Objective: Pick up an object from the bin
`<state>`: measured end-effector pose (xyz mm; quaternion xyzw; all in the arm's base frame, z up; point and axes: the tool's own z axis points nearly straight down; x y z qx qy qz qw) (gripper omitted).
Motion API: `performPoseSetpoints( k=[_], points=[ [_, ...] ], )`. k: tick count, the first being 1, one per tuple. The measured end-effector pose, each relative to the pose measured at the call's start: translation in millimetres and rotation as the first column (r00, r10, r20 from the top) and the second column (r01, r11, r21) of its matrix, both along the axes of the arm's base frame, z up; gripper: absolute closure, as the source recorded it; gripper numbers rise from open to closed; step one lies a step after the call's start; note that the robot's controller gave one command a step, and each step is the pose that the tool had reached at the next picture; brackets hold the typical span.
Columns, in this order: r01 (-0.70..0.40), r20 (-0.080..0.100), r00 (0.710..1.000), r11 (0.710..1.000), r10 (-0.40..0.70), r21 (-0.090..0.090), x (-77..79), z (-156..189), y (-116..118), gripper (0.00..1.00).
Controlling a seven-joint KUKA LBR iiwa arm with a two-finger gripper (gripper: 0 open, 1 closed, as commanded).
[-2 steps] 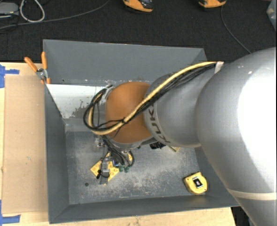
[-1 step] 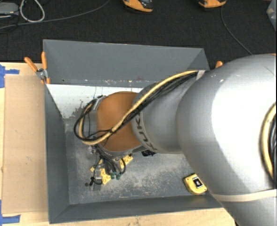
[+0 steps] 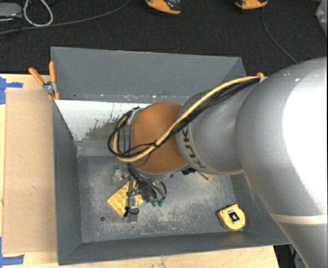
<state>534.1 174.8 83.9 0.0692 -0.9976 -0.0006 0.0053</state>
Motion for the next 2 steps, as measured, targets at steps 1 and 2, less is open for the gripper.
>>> performPoseSetpoints(
  k=[1,2],
  points=[
    [-0.056,0.005,0.998,0.998,0.056,-0.001,-4.0,0.5,-17.2,0.0],
    [-0.029,0.006,1.0,1.0,0.029,0.004,14.8,-9.8,-44.5,0.0]
  ],
)
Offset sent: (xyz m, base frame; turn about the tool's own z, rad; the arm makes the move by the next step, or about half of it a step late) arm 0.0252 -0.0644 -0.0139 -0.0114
